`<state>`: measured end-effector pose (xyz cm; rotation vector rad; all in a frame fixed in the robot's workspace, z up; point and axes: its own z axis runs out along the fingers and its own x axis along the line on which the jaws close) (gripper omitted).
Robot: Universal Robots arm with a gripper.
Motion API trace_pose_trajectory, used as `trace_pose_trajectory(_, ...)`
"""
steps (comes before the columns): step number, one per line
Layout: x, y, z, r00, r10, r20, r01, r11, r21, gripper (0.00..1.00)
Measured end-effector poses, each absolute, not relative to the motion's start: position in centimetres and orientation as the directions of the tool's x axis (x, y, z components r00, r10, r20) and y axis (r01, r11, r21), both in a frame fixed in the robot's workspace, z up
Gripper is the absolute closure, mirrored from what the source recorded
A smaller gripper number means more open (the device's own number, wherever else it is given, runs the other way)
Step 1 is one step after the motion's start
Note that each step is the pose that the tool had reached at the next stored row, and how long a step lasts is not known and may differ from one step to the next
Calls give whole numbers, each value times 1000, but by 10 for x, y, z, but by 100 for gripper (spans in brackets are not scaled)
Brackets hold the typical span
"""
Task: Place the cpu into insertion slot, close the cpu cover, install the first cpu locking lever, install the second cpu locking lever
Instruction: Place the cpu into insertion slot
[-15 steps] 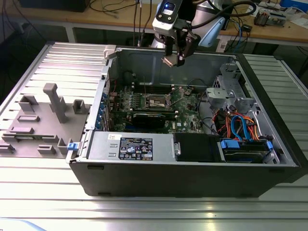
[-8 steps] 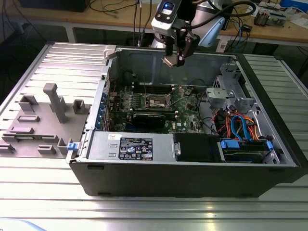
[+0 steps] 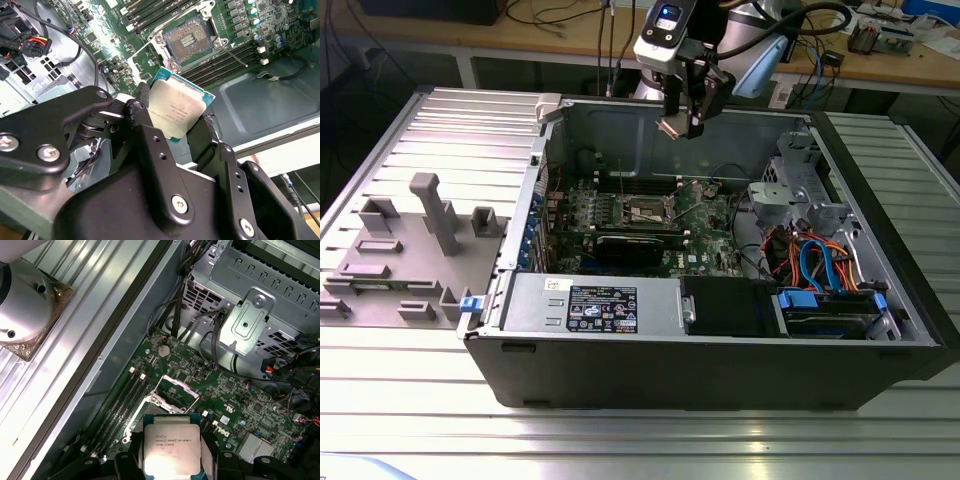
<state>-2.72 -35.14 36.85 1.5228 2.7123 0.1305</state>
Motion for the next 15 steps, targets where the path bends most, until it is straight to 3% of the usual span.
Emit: trace_pose_trajectory(15, -27, -351, 367, -446, 895, 16, 892, 443, 87, 46)
